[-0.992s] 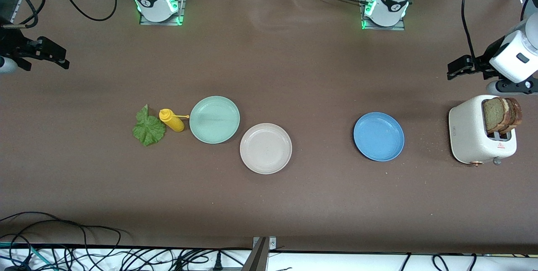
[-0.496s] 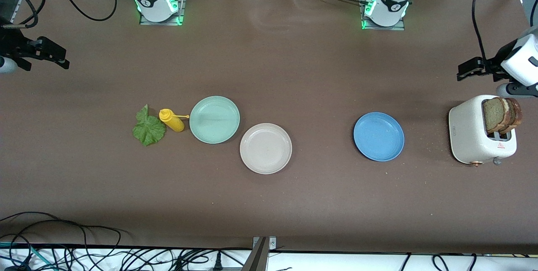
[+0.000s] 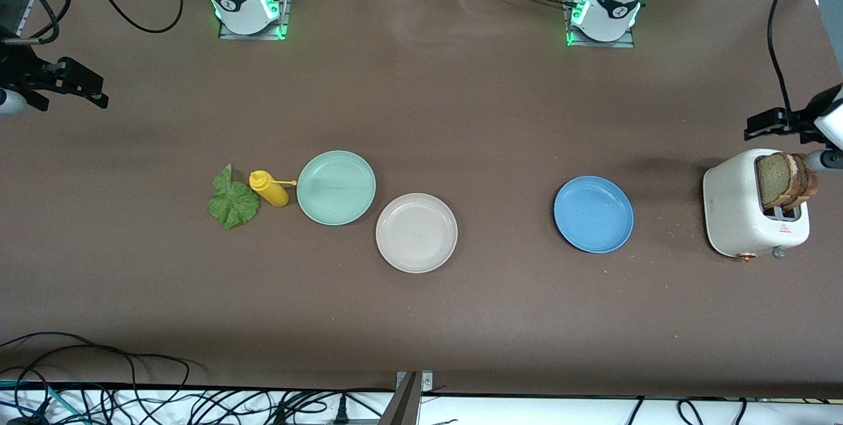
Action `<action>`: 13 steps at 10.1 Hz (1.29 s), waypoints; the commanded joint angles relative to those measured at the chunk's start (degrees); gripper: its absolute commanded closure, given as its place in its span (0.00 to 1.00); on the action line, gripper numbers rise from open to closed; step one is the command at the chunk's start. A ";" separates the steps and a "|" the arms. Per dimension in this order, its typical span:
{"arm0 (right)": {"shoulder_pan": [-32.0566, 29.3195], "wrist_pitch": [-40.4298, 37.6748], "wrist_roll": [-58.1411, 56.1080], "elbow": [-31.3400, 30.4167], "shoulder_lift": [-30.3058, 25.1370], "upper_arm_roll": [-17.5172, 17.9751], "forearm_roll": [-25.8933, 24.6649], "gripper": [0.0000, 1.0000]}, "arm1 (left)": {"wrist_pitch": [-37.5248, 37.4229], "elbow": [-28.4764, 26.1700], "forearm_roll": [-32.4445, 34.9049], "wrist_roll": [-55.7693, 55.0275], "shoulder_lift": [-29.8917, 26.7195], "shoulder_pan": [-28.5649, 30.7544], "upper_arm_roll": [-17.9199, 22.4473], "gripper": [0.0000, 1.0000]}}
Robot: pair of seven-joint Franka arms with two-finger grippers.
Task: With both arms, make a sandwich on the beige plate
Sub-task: 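Move the left gripper over the toaster toward the bread slices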
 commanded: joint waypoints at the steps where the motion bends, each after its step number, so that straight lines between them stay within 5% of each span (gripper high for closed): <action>1: 0.09 -0.71 0.03 0.73 -0.11 0.04 -0.59 0.00 | 4.45 0.82 1.04 5.77 3.63 3.14 -0.52 0.00; 8: 0.09 -0.71 -0.05 0.73 -0.11 0.04 -0.59 0.00 | 14.21 0.82 1.13 13.35 10.67 7.28 -0.61 0.00; 13: 0.09 -0.71 -0.05 0.73 -0.11 -0.05 -0.59 0.00 | 20.08 -5.03 1.22 13.43 8.93 8.07 -0.52 0.00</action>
